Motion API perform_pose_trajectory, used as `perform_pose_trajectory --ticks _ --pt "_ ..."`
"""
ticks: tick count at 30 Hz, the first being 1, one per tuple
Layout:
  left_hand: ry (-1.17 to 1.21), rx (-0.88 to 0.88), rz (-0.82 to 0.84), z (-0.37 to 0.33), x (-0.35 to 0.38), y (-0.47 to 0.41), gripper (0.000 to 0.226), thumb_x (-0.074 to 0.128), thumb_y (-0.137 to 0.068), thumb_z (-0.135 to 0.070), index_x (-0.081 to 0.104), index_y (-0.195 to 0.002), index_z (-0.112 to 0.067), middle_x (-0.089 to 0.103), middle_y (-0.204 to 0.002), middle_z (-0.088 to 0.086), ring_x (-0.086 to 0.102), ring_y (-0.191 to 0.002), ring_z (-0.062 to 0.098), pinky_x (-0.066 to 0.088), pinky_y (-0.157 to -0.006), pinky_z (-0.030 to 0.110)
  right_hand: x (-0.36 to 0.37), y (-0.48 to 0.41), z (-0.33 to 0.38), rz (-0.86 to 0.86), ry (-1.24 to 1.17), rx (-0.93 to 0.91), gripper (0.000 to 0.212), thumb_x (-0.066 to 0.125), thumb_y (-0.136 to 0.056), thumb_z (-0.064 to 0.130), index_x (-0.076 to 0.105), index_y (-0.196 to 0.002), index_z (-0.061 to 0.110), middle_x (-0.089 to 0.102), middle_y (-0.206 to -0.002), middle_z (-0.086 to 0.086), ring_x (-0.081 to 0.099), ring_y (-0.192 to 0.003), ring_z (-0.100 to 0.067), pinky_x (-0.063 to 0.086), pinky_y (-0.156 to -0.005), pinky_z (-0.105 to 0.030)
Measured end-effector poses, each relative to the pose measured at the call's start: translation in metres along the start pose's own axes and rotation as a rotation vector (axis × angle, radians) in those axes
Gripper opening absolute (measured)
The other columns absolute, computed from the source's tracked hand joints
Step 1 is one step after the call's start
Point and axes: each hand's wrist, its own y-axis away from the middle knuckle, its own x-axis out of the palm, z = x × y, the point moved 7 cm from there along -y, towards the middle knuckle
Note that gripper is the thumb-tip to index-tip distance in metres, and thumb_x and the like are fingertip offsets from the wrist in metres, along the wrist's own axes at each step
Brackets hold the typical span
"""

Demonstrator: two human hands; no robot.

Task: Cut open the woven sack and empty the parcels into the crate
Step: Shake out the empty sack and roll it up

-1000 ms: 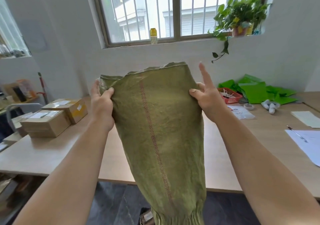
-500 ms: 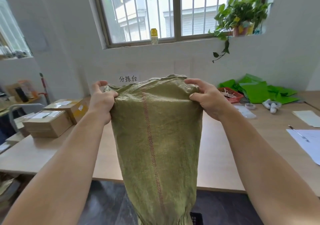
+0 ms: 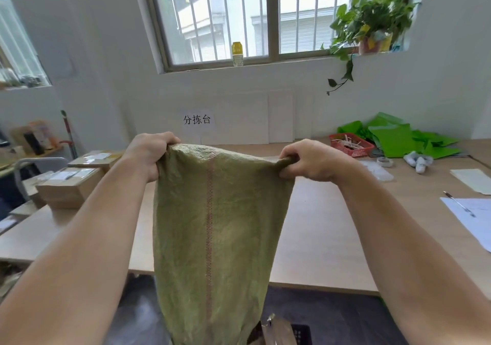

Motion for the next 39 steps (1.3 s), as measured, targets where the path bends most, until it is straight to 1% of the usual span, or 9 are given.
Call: perform_pose_trajectory --ticks 3,8,12,15,19,24,29,35,39 --pt "-0.001 0.027 0.219 -0.004 0.008 0.013 0.019 0.083 -0.071 -0.025 0.075 -0.069 -0.008 0.071 -0.067 0.004 0.068 -0.053 0.014 0.059 -0.057 0.027 -0.011 -0.003 -0.009 -0.194 -0.243 -0.045 0.007 0.070 -0.086 0.006 0.069 -0.088 0.000 0.059 -0.096 -0.009 0.061 -0.090 -0.027 0.052 -0.085 -0.042" --pt "-0.319 0.183 0.593 0.001 0.021 0.036 0.094 0.097 -0.024 -0.043 0.068 -0.108 -0.011 0.076 -0.094 -0.005 0.070 -0.091 0.009 0.055 -0.081 0.022 -0.016 0.000 -0.032 -0.304 -0.903 -0.050 0.015 0.059 -0.091 -0.006 0.061 -0.084 0.009 0.054 -0.078 -0.009 0.053 -0.075 -0.021 0.045 -0.074 -0.037" --pt "-0.707 0.320 0.476 0.003 0.027 0.036 0.045 0.080 -0.054 -0.024 0.071 -0.096 -0.012 0.072 -0.092 0.004 0.065 -0.089 0.017 0.050 -0.080 0.028 -0.010 -0.001 -0.035 -0.384 -0.891 0.004 0.016 0.056 -0.096 0.000 0.058 -0.090 0.014 0.053 -0.074 -0.006 0.053 -0.065 -0.017 0.049 -0.064 -0.037" --pt "-0.584 0.320 0.422 0.001 0.026 0.033 0.026 0.073 -0.069 -0.012 0.075 -0.095 -0.010 0.073 -0.091 0.005 0.064 -0.087 0.016 0.050 -0.091 0.035 -0.011 -0.002 -0.033 -0.473 -0.882 0.030 0.011 0.053 -0.099 0.003 0.054 -0.100 0.014 0.056 -0.077 -0.003 0.051 -0.064 -0.012 0.045 -0.057 -0.029" --pt "-0.224 0.183 0.423 0.009 0.027 0.033 0.017 0.060 -0.090 -0.004 0.073 -0.097 -0.013 0.075 -0.086 -0.003 0.068 -0.079 0.009 0.051 -0.082 0.030 -0.015 -0.007 -0.044 -0.588 -1.011 0.072 0.020 0.060 -0.097 0.006 0.052 -0.113 0.015 0.064 -0.098 -0.010 0.062 -0.089 -0.022 0.052 -0.080 -0.034" --pt "0.139 0.102 0.288 0.021 0.027 0.023 0.012 0.060 -0.093 -0.012 0.071 -0.099 -0.014 0.076 -0.086 0.003 0.071 -0.077 0.017 0.058 -0.074 0.031 -0.010 -0.008 -0.043 -0.385 -1.220 -0.056 0.104 0.082 -0.069 0.028 0.024 -0.155 0.019 0.051 -0.139 -0.010 0.058 -0.123 -0.026 0.051 -0.101 -0.038" --pt "0.292 0.069 0.170 0.031 0.024 0.006 0.027 0.063 -0.093 -0.016 0.057 -0.118 -0.009 0.070 -0.098 0.009 0.069 -0.080 0.020 0.057 -0.067 0.034 0.015 0.000 -0.030 -0.025 -0.841 -0.081 0.093 0.074 -0.083 -0.001 0.028 -0.153 0.040 0.048 -0.137 0.002 0.057 -0.119 -0.017 0.052 -0.097 -0.028" --pt "0.139 0.019 -0.001 0.035 0.015 -0.005 0.021 0.059 -0.093 -0.007 0.047 -0.084 -0.023 0.056 -0.081 0.004 0.051 -0.063 0.017 0.042 -0.055 0.031 0.018 -0.005 -0.027 0.047 -0.123 -0.021 0.078 0.083 -0.076 0.025 0.047 -0.144 0.035 0.047 -0.132 0.003 0.048 -0.120 -0.018 0.046 -0.099 -0.031" --pt "0.022 -0.035 0.031 0.036 0.012 -0.003 0.026 0.051 -0.087 -0.003 0.051 -0.062 -0.011 0.042 -0.064 0.009 0.042 -0.056 0.021 0.036 -0.055 0.032 0.009 -0.005 -0.015 -0.072 0.002 -0.027 0.036 0.078 -0.084 0.024 0.070 -0.119 0.020 0.053 -0.103 0.006 0.052 -0.106 -0.018 0.046 -0.081 -0.021"
